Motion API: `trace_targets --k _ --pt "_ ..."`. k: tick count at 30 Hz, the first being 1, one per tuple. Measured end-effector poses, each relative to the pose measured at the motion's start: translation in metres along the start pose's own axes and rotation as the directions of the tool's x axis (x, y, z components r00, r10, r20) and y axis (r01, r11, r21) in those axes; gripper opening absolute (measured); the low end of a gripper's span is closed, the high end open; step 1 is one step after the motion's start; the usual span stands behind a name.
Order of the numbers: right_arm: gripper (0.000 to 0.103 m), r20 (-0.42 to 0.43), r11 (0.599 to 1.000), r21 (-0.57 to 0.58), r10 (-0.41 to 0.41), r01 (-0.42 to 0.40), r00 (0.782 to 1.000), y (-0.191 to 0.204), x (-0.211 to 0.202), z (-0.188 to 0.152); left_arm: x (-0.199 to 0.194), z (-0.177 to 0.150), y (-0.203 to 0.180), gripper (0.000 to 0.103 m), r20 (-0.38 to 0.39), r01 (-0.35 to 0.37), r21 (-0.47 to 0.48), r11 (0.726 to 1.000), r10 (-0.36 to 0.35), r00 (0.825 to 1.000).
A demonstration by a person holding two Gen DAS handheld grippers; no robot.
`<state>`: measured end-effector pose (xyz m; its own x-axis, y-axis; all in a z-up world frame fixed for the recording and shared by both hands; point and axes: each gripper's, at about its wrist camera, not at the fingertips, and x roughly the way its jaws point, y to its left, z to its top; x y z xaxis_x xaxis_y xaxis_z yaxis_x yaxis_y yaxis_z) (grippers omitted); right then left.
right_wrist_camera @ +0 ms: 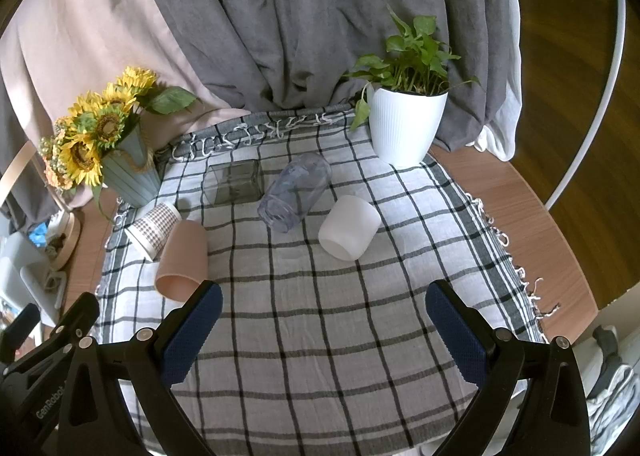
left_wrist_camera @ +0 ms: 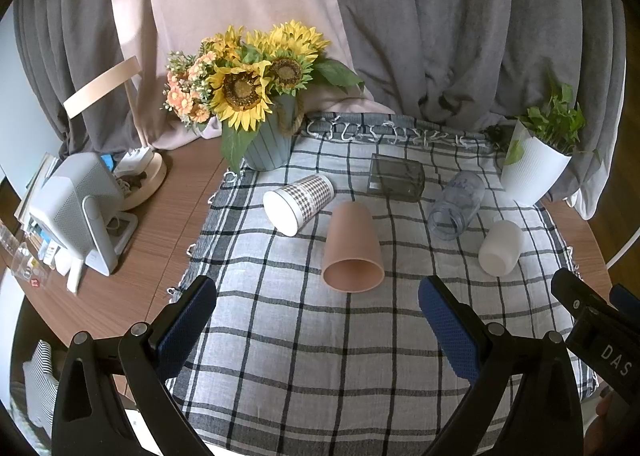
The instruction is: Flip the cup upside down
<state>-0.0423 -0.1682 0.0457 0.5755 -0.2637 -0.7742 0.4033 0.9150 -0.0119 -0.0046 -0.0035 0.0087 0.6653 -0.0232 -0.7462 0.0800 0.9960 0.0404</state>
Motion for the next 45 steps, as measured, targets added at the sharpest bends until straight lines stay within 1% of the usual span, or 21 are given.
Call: trace_targets --k 26,32,35,37,45 --pt "0.102 -0.009 1.000 0.000 -0.002 0.002 1.000 -0.002 0.005 0.000 0.000 -0.001 0.000 0.103 -0.003 0.000 -0.001 1.000 0.000 1.000" --pt "0.102 -0.016 1.000 -0.004 -0.001 0.001 1.000 0.002 0.015 -0.003 0.003 -0.011 0.004 0.103 -0.020 -0.018 -0.004 1.000 0.018 1.000" --pt "0.102 -0.027 1.000 -0.014 0.014 -0.014 1.000 0.009 0.021 -0.001 0.007 -0.015 0.013 0.103 -0.030 -0.045 -0.008 0.999 0.044 0.999" --pt "0.102 -0.037 0.999 -0.028 0.028 -0.029 0.999 0.017 0.025 0.001 0.013 -0.010 0.019 0.103 -0.038 -0.062 -0.010 0.998 0.061 0.997" --pt "0.102 -0.090 0.985 -0.115 0.121 -0.131 0.989 0.062 0.053 0.011 0.041 0.000 0.051 0.103 -0.093 -0.106 -0.037 0.994 0.103 0.990"
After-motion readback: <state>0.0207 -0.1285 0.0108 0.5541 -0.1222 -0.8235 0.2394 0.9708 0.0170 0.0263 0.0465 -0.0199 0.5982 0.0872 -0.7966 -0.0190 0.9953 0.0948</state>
